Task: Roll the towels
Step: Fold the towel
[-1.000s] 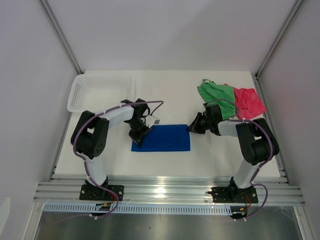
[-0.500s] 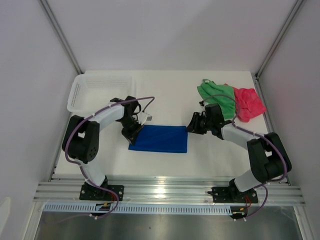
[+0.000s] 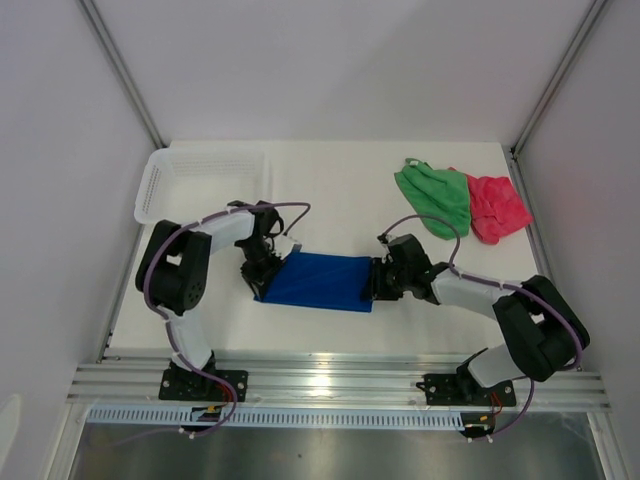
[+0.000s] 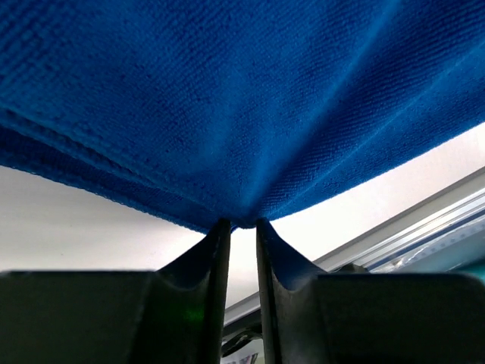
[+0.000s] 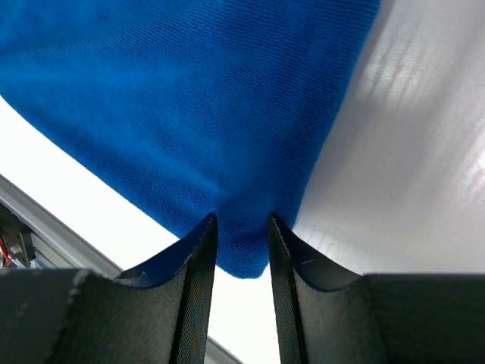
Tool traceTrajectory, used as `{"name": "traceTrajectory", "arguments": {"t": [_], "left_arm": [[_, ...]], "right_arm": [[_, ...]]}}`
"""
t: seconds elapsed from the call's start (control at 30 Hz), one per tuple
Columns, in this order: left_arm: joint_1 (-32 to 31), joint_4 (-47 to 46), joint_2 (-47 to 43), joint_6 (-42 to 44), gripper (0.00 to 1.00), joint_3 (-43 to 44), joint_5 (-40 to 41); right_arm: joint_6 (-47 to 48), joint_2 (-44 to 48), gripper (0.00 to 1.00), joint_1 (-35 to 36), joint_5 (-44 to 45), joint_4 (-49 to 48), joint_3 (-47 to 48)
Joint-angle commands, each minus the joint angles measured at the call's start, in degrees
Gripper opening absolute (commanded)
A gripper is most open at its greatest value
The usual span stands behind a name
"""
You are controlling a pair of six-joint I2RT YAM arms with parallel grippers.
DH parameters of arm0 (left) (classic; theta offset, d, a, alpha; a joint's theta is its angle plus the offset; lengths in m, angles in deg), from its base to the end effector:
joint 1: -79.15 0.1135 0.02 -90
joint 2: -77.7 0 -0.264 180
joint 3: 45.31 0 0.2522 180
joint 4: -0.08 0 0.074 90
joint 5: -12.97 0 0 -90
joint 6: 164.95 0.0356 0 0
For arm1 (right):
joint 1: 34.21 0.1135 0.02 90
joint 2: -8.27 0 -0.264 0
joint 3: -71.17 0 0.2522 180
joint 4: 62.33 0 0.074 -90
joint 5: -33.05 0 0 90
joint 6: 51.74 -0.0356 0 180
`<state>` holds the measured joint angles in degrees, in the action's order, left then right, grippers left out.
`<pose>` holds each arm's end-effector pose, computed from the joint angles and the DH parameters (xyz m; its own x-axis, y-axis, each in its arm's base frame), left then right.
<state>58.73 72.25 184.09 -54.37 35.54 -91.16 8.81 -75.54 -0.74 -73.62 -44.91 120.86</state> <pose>0.2851 -0.1154 0.1505 -0.7613 0.6472 0.0406 0.6145 0.7400 -0.2736 0.2176 0.1561 0.1498 -0.9017 -0.0315 -0.4312 -0.2685 0.8225 0.5014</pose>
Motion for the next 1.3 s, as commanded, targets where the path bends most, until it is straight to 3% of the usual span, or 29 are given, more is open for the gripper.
{"name": "traceTrajectory", "arguments": {"t": [0.0,0.03,0.23,0.37,0.7,0.77,0.83,0.9,0.97,1.1,1.27], "left_arm": [[0.7,0.0,-0.6,0.4,0.24,-0.6,3.1],[0.7,0.2,-1.0,0.3,0.3,-0.1,3.1],[0.9,3.1,-5.1,-0.5,0.39,2.4,2.2],[1.2,5.2,-7.0,-0.5,0.4,2.9,2.1],[2.5,5.0,-8.0,-1.2,0.42,2.1,3.0],[2.7,5.0,-8.0,-1.2,0.42,2.2,3.1],[2.8,5.0,-8.0,-1.2,0.42,2.4,3.2],[2.9,5.1,-7.8,-1.2,0.42,2.7,3.4],[3.0,5.0,-7.8,-1.0,0.42,3.0,3.7],[3.1,5.2,-7.5,-0.9,0.42,3.9,3.7],[3.0,5.7,-6.7,-0.6,0.42,6.5,3.1]], "right_arm": [[0.7,2.9,0.36,-1.8,3.1,2.7,0.9],[1.2,4.3,0.37,-2.7,2.6,3.1,1.5],[6.7,4.5,0.41,-9.5,3.2,7.4,8.7],[7.5,-3.6,0.42,-12.5,-0.4,5.2,12.9],[9.8,-18.5,0.42,-10.5,-6.5,0.4,20.5],[9.0,-19.4,0.38,-10.8,-7.1,-0.6,20.4],[8.1,-19.9,0.23,-11.1,-7.1,-0.9,19.7],[6.7,-19.4,0.07,-12.1,-6.3,-1.2,17.4],[4.9,-17.7,0.0,-12.8,-6.2,-1.8,13.8],[2.3,-11.0,0.0,-13.3,-2.6,-0.5,5.6],[-5.2,6.7,0.0,-11.6,3.6,8.1,-7.0]]}}
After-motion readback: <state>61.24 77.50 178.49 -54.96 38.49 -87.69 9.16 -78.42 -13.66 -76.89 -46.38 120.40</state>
